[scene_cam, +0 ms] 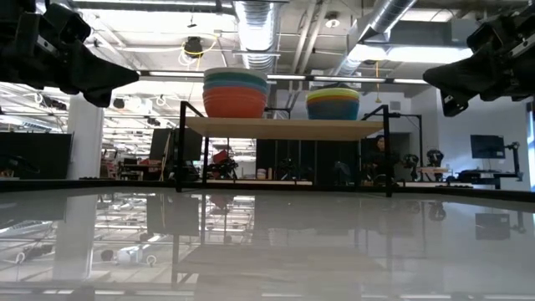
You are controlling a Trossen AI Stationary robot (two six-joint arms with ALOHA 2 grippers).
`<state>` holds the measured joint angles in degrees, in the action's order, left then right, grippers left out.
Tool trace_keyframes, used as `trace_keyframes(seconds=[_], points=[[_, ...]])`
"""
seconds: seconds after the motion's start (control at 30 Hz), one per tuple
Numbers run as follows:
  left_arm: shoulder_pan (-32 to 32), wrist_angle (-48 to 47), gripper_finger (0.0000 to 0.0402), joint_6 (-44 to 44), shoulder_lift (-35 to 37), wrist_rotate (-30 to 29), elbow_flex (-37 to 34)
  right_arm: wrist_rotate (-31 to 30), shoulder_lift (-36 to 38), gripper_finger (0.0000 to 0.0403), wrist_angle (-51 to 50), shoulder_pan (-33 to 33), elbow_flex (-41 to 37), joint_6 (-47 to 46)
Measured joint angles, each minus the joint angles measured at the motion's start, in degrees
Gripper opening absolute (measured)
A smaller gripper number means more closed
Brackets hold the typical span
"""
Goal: Place and stack bowls onto a shelf
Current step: Return to Home Position
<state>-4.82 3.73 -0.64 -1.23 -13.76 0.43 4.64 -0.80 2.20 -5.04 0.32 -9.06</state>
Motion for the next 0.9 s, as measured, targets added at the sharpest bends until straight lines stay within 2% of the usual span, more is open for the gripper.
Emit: trace_keyframes(seconds=[0.9], points=[[0.00,0.09,0.0000,0.00,0.52,-0.15,0.00,0.02,0.00,0.0059,-0.02,0.00,-0.02,0.00]])
